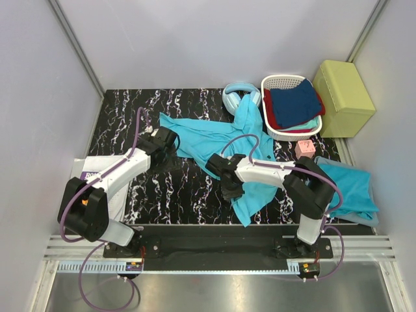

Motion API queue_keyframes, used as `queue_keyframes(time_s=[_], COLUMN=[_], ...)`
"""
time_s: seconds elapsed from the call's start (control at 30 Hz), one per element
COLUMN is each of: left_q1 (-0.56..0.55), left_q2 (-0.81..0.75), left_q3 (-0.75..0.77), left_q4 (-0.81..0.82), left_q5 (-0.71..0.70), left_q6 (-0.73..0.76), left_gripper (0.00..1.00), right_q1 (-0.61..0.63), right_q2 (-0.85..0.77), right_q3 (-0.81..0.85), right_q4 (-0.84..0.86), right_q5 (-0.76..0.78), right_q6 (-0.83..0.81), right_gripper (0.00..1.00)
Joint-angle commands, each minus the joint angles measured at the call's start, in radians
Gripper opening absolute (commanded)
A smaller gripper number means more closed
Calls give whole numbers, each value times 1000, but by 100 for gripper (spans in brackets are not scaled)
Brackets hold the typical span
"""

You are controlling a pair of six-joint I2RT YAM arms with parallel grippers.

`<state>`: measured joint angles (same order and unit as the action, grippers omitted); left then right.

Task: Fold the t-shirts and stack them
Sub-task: Flatten out the tshirt

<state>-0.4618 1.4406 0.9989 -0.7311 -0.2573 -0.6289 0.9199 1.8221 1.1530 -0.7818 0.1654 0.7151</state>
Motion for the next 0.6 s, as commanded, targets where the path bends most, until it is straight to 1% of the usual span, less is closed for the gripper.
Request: queue_keyframes(time_s=[0.0, 0.13, 0.17, 0.2, 0.23, 0.33, 0.4, 0.43, 0.47, 0.5, 0.53, 0.57], left_q1=[-5, -5, -5, -5, -5, -5, -5, -5, -5, -5, -5, -5], left_q2=[-6, -3, -2, -2, 0, 0, 0, 0, 1, 1, 3, 4], left_q3=[7, 7, 7, 6, 9, 10, 12, 12, 14, 15, 15, 17], left_q4=[25, 27, 27, 27, 27, 27, 24, 25, 25, 25, 25, 25], left_q5=[16, 13, 13, 13, 15, 15, 15, 16, 18, 18, 20, 21], left_q6=[5, 5, 3, 3, 3, 5, 6, 8, 8, 8, 8, 9], left_gripper=[66, 66, 67, 66, 66, 66, 66, 66, 66, 66, 66, 66], right_q1=[-10, -10, -9, -10, -10, -9, -1, 3, 19, 26, 36, 48], right_q2=[6, -6, -15, -20, -26, -73, -136, -161, -211, -237, -265, -309], right_q3=[-44, -73, -78, -81, -88, -95, -87, -61, -43, 12, 48, 88], right_q4=[45, 50, 50, 50, 47, 26, -23, -48, -109, -144, -180, -254], right_q5=[-23, -38, -38, -40, -38, -20, 11, 57, 83, 107, 165, 193], right_q6=[29, 52, 58, 61, 64, 87, 107, 115, 127, 133, 139, 155], right_gripper=[24, 15, 11, 3, 0, 0, 0, 0, 0, 0, 0, 0])
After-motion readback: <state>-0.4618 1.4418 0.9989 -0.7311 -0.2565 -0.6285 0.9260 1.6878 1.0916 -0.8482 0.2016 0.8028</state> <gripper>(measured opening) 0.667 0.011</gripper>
